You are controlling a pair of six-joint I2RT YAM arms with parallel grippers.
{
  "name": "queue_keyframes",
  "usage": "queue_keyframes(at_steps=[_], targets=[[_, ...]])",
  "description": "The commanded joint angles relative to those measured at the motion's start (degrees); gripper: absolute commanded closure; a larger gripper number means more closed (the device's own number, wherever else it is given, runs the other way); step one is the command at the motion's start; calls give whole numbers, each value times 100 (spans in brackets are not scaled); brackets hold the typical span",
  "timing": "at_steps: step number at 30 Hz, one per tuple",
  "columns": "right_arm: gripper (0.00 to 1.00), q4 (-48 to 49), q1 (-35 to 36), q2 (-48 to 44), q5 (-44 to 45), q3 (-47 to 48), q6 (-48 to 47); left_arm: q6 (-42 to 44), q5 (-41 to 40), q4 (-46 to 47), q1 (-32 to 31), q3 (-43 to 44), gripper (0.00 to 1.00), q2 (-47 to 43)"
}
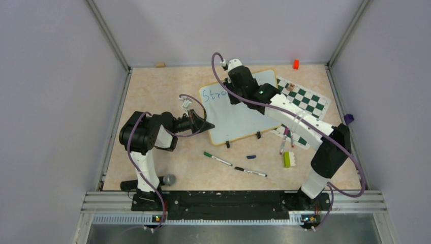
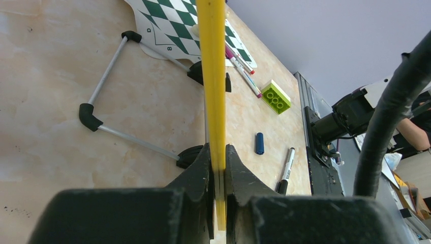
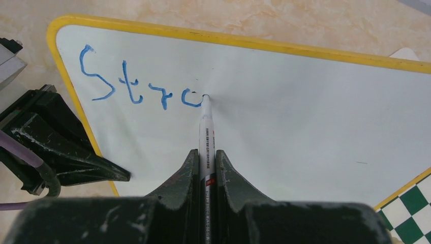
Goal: Write a sentence on the whiteboard
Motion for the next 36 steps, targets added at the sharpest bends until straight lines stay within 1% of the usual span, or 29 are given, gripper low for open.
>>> queue_keyframes(at_steps=[1,19,22,24,28,36], targets=[[100,226,-42,148,-36,313,-15,439,493,616,-111,-30,100,-33],[100,387,-38,73,-551,223,-20,438,493,616,-111,-30,100,-25],[100,501,-38,-147,-619,55,-49,442,493,616,-110,-40,100,-25],[100,758,-38,-439,-721,-223,-64,440,490,610,-106,-39,100,-27],[100,1111,-42,-966,-520,-690,-70,427,488,616,-98,-30,100,-19],[100,918,-112,-901,-200,-618,-60,426,494,620,-102,-31,100,-28]])
